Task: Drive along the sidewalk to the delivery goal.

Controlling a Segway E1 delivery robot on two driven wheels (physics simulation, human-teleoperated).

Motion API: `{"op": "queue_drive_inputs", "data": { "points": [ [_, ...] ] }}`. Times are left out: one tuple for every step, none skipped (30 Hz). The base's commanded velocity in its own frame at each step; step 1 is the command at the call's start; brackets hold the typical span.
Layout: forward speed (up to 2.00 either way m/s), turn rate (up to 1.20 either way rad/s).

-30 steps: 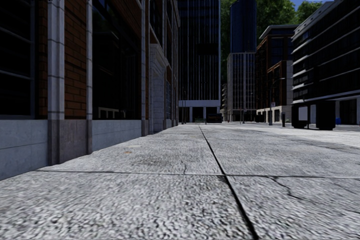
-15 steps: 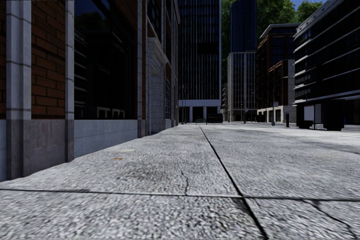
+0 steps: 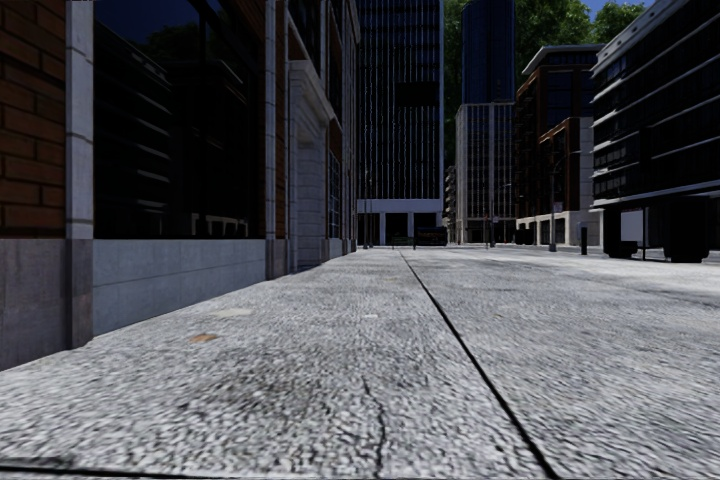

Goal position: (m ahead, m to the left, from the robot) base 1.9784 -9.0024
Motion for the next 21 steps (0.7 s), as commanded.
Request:
{"op": "queue_drive_inputs", "data": {
  "points": [
    [1.58,0.00],
    [1.58,0.00],
    [1.58,0.00],
    [1.58,0.00],
    [1.58,0.00],
    [1.58,0.00],
    [1.58,0.00],
    [1.58,0.00],
    [1.58,0.00],
    [1.58,0.00],
    [1.58,0.00],
    [1.58,0.00],
    [1.58,0.00],
    [1.58,0.00],
    [1.58,0.00],
    [1.57,-0.03],
    [1.51,-0.52],
    [1.51,-0.52],
    [1.39,-0.73],
    [1.32,-0.90],
    [1.23,-0.94]
  ]
}}
